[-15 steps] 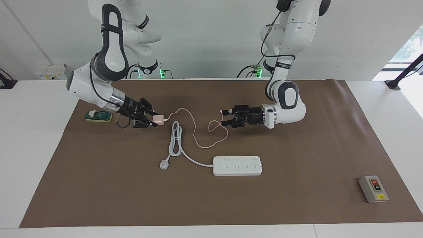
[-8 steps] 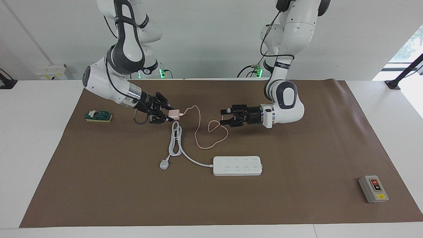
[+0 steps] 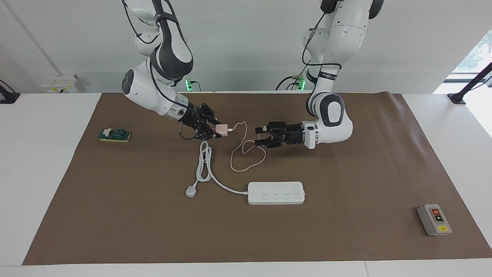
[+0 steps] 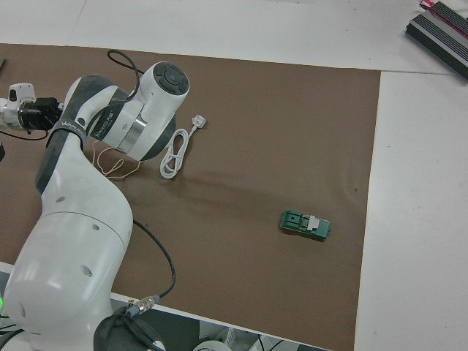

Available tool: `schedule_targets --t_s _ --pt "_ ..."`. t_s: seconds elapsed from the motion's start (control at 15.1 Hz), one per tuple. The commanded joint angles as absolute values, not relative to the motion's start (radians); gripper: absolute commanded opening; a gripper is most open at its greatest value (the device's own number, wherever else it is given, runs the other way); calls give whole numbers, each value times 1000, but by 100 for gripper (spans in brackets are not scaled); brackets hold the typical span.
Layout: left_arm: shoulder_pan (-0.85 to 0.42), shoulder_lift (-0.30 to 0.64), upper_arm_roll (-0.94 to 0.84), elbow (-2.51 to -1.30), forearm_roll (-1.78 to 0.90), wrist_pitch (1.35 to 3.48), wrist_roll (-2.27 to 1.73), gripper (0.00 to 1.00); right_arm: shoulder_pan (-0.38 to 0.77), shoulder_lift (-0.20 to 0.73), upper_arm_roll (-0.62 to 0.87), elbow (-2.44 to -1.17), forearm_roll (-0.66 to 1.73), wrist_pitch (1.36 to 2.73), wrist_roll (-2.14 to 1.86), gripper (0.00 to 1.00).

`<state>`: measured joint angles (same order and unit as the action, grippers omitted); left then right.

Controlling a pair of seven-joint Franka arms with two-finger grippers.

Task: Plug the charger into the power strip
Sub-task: 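Lift the pink charger with the right gripper toward the left gripper, then close the left gripper on the charger held by the right gripper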

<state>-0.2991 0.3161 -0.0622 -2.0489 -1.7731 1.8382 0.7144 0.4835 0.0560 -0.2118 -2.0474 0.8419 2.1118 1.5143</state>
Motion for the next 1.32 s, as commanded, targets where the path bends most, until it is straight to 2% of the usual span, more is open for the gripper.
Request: schedule_targets --t_s 0.0,0.26,0.86,1.26 --pt "-325 327 -51 -2033 -1793 1865 706 100 546 64 -212 -2043 856 2215 1604 0" --pt "-341 327 -51 -2033 -1795 1876 706 100 617 66 -212 -2049 854 2250 1631 0" --pt "-342 321 -51 -2043 -1805 1875 739 100 635 67 -210 -2049 854 2279 1637 0" --pt "-344 244 -52 -2154 -1807 1884 796 100 637 74 -212 -2045 854 2286 1635 0"
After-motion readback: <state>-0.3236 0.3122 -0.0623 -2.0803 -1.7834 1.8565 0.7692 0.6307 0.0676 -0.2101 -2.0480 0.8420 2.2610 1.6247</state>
